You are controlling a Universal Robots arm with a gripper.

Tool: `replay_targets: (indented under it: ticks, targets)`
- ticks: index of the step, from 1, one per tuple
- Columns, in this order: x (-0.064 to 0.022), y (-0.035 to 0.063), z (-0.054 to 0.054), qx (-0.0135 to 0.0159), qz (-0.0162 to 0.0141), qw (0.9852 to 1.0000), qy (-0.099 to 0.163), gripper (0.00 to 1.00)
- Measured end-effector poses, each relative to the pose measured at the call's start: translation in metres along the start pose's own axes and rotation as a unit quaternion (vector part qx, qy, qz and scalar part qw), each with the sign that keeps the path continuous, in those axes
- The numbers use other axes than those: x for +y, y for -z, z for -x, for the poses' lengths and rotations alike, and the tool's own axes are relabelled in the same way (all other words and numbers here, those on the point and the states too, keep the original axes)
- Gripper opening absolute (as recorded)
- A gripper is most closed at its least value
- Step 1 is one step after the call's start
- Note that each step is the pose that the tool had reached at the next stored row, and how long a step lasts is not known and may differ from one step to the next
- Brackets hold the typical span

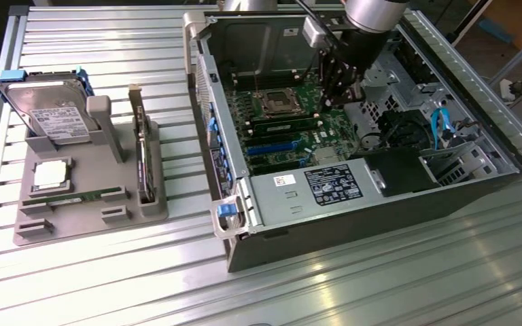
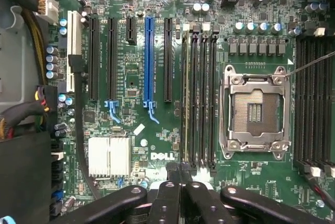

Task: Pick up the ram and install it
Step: 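Press down the ram until it locks into place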

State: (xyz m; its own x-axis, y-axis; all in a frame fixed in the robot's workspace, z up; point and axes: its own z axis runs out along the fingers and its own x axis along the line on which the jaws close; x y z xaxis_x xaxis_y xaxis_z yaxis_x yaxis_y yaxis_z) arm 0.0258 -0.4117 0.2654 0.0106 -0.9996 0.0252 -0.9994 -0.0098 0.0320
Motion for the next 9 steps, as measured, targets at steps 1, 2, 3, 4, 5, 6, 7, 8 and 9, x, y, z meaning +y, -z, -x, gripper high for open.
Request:
replay_targets:
  ticks: [1,2,3,4,5,6,7,8,9]
  targets:
    - [-0.0001,-0.0018,0.0001,0.0,0.0,1.0,0.0,0.11]
    - [-0.0001,-0.0031,0.0001,0.0,0.0,1.0,0.0,0.11]
    - [-0.0002,-0.005,0.0001,0.0,0.0,1.0,0.0,0.11]
    - [-0.0002,-0.0062,0.0001,0.0,0.0,1.0,0.0,0.11]
    - [-0.0002,-0.0074,0.0002,0.0,0.0,1.0,0.0,0.11]
    - [-0.0003,-0.0082,0.0002,0.0,0.0,1.0,0.0,0.11]
    - [-0.0003,-0.0086,0.0002,0.0,0.0,1.0,0.0,0.11]
    - [-0.0003,-0.0086,0.0002,0.0001,0.0,1.0,0.0,0.11]
    - [-0.0003,-0.0086,0.0002,0.0001,0.0,1.0,0.0,0.11]
